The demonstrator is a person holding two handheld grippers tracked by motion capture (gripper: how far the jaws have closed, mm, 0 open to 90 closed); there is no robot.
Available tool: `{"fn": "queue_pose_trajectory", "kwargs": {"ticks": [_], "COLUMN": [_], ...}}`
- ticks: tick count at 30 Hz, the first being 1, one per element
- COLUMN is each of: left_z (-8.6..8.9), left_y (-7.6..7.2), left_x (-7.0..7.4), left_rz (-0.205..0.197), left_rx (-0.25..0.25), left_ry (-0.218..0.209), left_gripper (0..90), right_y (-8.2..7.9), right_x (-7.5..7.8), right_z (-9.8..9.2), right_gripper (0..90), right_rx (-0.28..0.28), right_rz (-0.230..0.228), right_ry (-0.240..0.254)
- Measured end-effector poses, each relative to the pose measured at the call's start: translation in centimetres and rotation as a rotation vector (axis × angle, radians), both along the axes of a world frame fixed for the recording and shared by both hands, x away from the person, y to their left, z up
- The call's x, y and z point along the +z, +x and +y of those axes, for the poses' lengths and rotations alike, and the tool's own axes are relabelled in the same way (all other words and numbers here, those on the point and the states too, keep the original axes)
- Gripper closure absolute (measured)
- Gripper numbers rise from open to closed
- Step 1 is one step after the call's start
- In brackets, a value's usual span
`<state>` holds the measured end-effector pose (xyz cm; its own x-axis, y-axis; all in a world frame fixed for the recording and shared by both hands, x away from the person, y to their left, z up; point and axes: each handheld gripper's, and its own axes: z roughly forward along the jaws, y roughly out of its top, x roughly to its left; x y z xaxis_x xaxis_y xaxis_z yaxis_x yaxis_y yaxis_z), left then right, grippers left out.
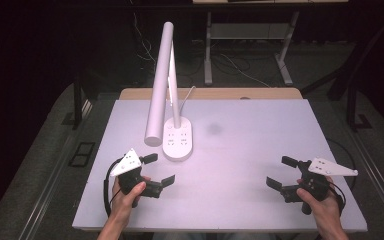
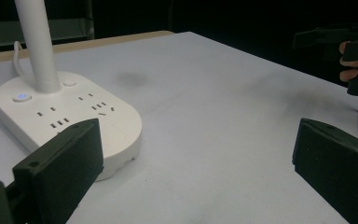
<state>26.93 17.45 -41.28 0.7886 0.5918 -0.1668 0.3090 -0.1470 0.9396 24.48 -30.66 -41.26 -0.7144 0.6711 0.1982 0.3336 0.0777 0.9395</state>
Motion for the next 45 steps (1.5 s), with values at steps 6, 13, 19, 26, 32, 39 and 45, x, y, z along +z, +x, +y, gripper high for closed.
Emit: {"fn": "queue_pose_trajectory", "kwargs": {"ticks": [6, 13, 19, 26, 32, 39, 45], "left_z": [0.1, 0.1, 0.2, 0.2, 0.3, 0.2, 0.3], "left_y": [-0.1, -0.1, -0.1, -0.2, 0.0, 0.6, 0.9], "left_x": [0.0, 0.0, 0.2, 0.5, 0.9, 1.3, 1.9], "left_rz": [0.000, -0.002, -0.006, -0.013, -0.021, -0.015, -0.024], "left_rx": [0.003, 0.007, 0.015, 0.017, 0.023, 0.029, 0.030], "left_ry": [-0.003, -0.001, -0.005, -0.006, 0.000, -0.002, 0.004], "left_gripper": [0.6, 0.6, 0.6, 0.7, 0.8, 1.1, 1.2], "right_y": [-0.1, -0.1, -0.2, -0.2, -0.2, -0.2, -0.2], "right_x": [0.0, -0.1, -0.1, -0.1, -0.1, -0.2, -0.2], "right_z": [0.1, 0.1, 0.0, -0.1, 0.0, -0.1, 0.0], "right_gripper": [0.9, 0.9, 0.9, 0.9, 0.9, 0.8, 0.9], "right_rx": [0.000, 0.003, 0.003, 0.000, 0.001, -0.003, -0.003], "right_rz": [-0.004, -0.003, -0.005, -0.006, -0.004, -0.002, -0.002], "right_ry": [0.001, 0.002, 0.003, 0.005, 0.005, 0.004, 0.000]}}
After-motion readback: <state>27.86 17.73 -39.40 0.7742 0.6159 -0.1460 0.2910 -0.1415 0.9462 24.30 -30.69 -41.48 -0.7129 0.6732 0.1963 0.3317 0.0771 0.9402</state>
